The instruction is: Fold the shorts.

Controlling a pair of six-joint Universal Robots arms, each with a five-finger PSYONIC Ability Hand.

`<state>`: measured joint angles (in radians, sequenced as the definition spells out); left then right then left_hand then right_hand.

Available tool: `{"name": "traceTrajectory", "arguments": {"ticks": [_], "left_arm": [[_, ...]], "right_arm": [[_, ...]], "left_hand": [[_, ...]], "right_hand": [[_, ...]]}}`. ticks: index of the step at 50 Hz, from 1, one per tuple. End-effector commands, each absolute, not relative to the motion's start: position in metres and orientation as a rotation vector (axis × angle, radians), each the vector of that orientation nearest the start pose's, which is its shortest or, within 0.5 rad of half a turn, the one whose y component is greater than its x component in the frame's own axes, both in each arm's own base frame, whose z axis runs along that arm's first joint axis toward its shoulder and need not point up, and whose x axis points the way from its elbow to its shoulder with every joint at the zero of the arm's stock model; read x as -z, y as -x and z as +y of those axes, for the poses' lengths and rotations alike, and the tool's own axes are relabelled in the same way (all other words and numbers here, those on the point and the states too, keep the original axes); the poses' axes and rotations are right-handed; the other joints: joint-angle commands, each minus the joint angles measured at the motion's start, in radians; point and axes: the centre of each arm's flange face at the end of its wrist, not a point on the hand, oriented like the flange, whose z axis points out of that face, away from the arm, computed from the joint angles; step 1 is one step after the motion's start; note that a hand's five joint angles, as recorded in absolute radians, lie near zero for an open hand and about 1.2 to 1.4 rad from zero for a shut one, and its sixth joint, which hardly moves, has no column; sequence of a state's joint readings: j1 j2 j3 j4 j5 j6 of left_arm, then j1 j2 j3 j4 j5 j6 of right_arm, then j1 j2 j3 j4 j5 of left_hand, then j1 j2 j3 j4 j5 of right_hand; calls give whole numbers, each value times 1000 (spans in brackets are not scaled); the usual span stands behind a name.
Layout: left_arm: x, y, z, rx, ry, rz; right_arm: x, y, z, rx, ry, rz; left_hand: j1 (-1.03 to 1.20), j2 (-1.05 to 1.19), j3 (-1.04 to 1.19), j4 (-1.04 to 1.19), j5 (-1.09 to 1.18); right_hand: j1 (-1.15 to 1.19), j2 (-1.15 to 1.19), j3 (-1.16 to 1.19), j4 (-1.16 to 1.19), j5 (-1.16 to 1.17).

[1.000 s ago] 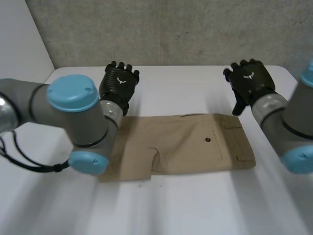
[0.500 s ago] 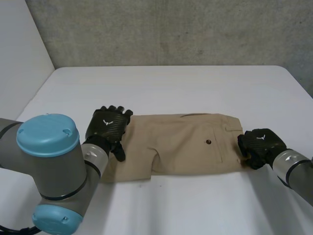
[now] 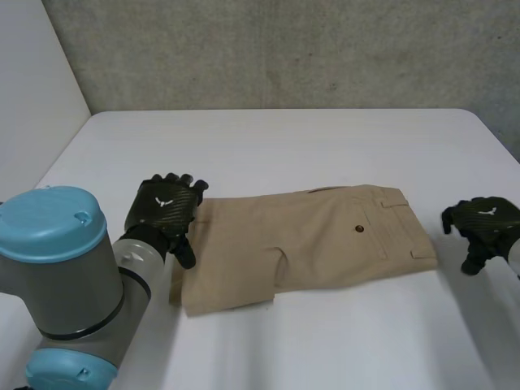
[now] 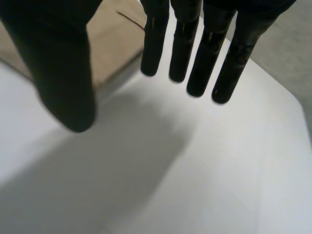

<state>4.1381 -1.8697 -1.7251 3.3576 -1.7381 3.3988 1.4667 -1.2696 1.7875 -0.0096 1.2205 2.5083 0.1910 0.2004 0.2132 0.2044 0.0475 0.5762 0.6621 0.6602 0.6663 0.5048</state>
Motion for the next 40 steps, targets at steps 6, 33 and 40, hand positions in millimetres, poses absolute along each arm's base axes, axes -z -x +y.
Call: {"name": "traceTrajectory", "arguments": {"ticks": [6,33,40], "left_arm": [[-177,273,-209,1936,-878,2393],[-174,273,-209,1926,-879,2400],[-176,272,-209,1929,-878,2396]], "right_arm": [[-149,-160,-288,1643,1115,2337],[-122,-155,-322,1736,1116,2341],[-140,-143,-325,1808,1088,2421]], "left_hand": [[-17,-26,-39,-30,-47],[-17,-26,-39,-30,-47],[-17,-26,-39,-30,-47]], "right_hand": [[-45,-131,-129,-135,-148],[820,734,736,730,717],[820,734,736,730,717]]}}
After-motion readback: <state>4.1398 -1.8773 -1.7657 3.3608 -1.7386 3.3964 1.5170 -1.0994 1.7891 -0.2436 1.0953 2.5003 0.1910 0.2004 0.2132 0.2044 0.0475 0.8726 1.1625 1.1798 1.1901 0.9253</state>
